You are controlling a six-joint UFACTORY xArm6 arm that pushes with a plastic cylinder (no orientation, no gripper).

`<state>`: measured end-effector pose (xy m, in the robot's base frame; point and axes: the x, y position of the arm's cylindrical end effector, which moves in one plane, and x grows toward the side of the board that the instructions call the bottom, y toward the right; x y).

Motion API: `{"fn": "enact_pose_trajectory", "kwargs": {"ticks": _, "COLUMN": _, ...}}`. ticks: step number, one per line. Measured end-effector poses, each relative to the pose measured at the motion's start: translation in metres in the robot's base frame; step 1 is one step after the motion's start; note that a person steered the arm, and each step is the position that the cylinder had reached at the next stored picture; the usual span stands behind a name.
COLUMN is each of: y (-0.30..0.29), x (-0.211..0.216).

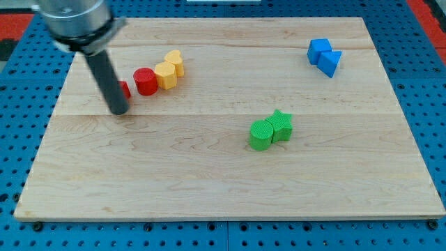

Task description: Move your arm diagonally to the green blocks

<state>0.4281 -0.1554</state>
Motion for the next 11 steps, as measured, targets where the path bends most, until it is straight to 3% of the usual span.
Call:
{"fn": "enact_pose_trajectory", "kwargs": {"ticks": 2, "y": 0.043, "x": 0.001}}
{"fn": "enact_pose_trajectory", "kwargs": {"ticks": 4, "y": -0.03, "x": 0.051}}
{"fn": "enact_pose_trajectory", "kwargs": {"ticks": 6, "y": -0.031, "x": 0.059}}
{"fn": "enact_pose_trajectory", "kwargs": {"ticks": 7, "y": 0.02, "x": 0.089}}
{"fn": "enact_pose_trajectory", "kwargs": {"ticks": 10, "y": 0.252, "x": 0.109}}
{"fn": "enact_pose_trajectory", "kwargs": {"ticks": 11, "y": 0.319, "x": 0.076}}
